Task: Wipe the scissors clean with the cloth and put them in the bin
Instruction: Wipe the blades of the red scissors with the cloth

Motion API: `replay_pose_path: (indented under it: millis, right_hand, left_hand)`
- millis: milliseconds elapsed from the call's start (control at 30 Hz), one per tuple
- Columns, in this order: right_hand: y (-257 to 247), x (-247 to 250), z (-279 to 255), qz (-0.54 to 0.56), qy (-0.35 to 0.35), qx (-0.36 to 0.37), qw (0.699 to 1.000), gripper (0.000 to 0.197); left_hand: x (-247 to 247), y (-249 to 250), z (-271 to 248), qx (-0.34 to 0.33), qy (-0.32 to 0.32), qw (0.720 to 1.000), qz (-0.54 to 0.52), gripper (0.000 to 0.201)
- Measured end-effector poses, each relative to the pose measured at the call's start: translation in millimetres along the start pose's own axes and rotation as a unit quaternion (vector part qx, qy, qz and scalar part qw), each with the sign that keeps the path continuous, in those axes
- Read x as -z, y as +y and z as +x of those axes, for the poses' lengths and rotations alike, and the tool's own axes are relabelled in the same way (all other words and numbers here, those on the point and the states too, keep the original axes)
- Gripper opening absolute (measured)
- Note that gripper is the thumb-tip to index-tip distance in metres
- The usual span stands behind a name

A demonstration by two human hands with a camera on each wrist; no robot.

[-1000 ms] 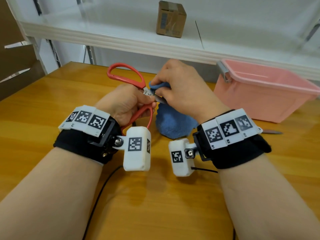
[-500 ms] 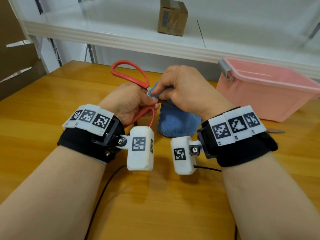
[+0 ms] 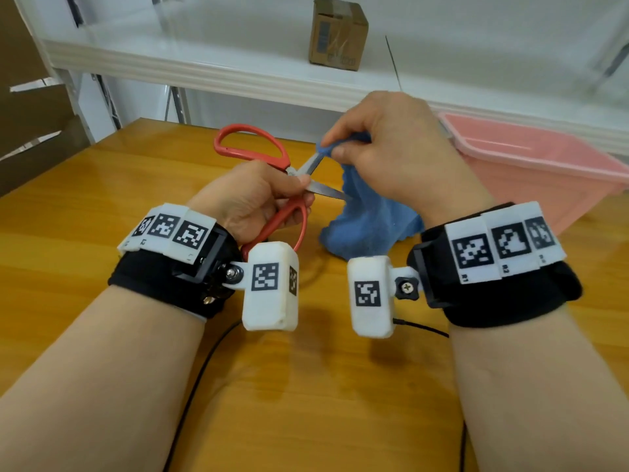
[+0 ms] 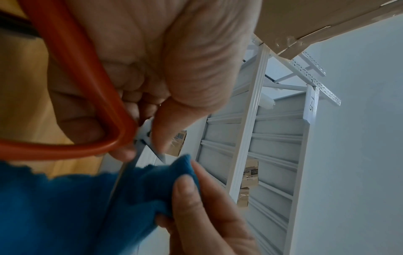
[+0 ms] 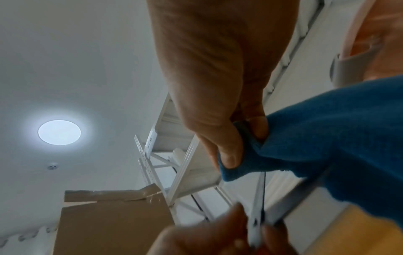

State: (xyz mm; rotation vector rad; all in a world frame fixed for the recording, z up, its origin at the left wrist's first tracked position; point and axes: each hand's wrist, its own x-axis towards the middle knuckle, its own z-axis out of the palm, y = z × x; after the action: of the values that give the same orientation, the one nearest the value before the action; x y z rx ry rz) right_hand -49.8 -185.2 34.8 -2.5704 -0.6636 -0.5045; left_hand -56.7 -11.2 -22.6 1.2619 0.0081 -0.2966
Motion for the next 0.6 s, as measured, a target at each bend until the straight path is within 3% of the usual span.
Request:
replay_pose_path:
  millis: [100, 233, 300, 400, 600]
  right_hand:
    - [-9, -15, 3, -0.011, -0.033, 0.033, 0.999, 0.021]
    - [-13, -29, 3, -0.035, -0.098, 0.066, 0.992, 0.022]
    - [-12, -31, 3, -0.039, -0.125, 0.077, 0.988, 0.023]
    - [-10, -30, 2, -0.051, -0.147, 0.088, 0.984, 0.023]
    - [-6, -32, 2, -0.019, -0.068, 0.025, 0.997, 0.020]
  left_hand:
    - [1, 3, -4, 0.013, -0.014, 0.999, -0.038, 0.022]
    - [7, 3, 0, 0.023, -0.024, 0.999, -0.009, 0.084]
    - [6, 3, 1, 0.029, -0.037, 0.999, 0.015, 0.100]
    - [3, 2, 1, 0.033, -0.031, 0.998, 0.033, 0.104]
    - [4, 3, 1, 0.029, 0.020, 0.999, 0.032, 0.097]
